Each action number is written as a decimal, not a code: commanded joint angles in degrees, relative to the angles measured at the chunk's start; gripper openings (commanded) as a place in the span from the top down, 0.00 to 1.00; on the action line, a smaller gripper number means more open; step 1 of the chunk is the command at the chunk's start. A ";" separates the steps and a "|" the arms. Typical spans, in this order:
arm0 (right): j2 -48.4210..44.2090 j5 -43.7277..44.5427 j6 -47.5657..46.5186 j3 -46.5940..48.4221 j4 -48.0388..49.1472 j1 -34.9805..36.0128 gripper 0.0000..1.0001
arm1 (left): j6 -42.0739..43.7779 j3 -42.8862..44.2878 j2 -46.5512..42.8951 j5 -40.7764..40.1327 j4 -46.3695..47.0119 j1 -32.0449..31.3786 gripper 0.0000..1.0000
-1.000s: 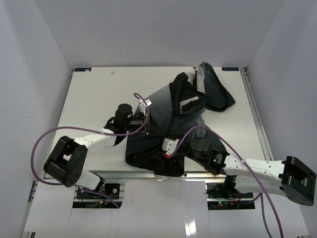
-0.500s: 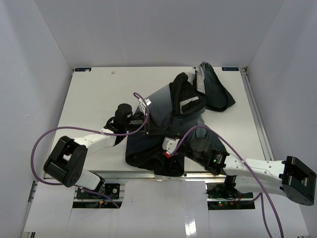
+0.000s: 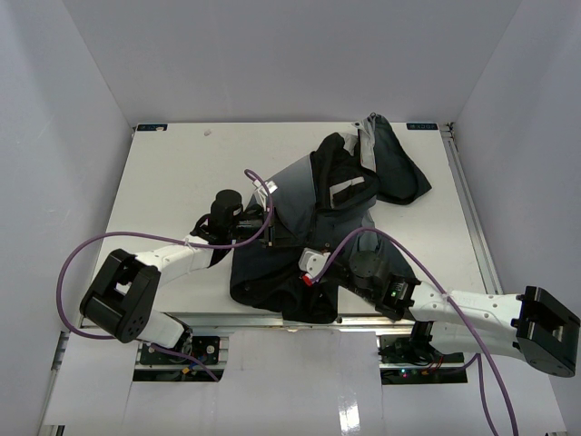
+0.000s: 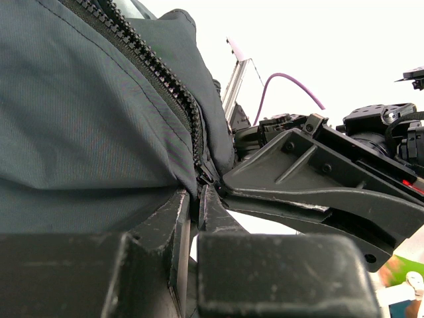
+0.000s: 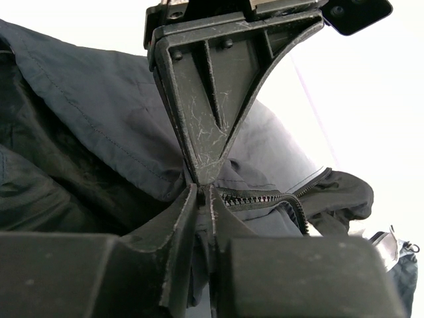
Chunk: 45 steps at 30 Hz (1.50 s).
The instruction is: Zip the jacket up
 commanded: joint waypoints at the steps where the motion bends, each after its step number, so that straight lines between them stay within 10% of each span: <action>1: -0.58 3.81 0.56 2.55 3.89 -1.22 0.81 | 1.08 1.20 -1.25 1.76 -0.63 -0.04 1.00; 45: 0.51 1.44 7.80 3.96 5.12 -6.13 0.81 | 2.80 0.24 -2.87 0.80 -0.28 -0.04 1.00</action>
